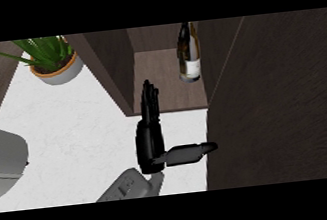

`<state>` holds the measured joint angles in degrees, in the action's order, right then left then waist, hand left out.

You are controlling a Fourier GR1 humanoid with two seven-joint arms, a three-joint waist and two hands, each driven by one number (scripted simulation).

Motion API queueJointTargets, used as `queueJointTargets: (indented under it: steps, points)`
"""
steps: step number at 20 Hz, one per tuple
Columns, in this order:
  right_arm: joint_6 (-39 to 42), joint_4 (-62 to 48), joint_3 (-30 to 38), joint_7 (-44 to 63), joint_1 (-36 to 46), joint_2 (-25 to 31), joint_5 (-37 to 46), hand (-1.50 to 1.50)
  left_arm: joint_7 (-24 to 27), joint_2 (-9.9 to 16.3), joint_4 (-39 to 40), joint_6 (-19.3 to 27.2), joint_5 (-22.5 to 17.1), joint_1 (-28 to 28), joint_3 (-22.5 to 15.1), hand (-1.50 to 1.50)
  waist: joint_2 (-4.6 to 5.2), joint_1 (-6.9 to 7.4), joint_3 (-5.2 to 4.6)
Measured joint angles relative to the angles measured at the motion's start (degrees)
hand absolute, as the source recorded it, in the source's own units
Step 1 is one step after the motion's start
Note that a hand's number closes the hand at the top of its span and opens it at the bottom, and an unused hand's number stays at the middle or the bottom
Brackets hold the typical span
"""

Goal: Pick up the wine, place it into the cabinet and close the cabinet

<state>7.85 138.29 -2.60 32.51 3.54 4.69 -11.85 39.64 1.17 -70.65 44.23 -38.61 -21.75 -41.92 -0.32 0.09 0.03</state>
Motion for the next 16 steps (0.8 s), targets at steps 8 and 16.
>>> queueJointTargets:
  steps: [8,16]
  points:
    - [1.7,0.2,0.9,-1.0,-2.2,0.7,-0.1,-1.5,-4.6,4.6,-16.4,6.2,6.5,10.2,-3.9,-1.5,0.07,-0.03,0.0]
    - [2.5,0.1,0.9,1.8,-0.7,1.3,-0.7,1.5,-6.3,11.2,-30.5,5.9,9.8,19.6,-7.4,-1.5,0.09,-0.01,-0.01]
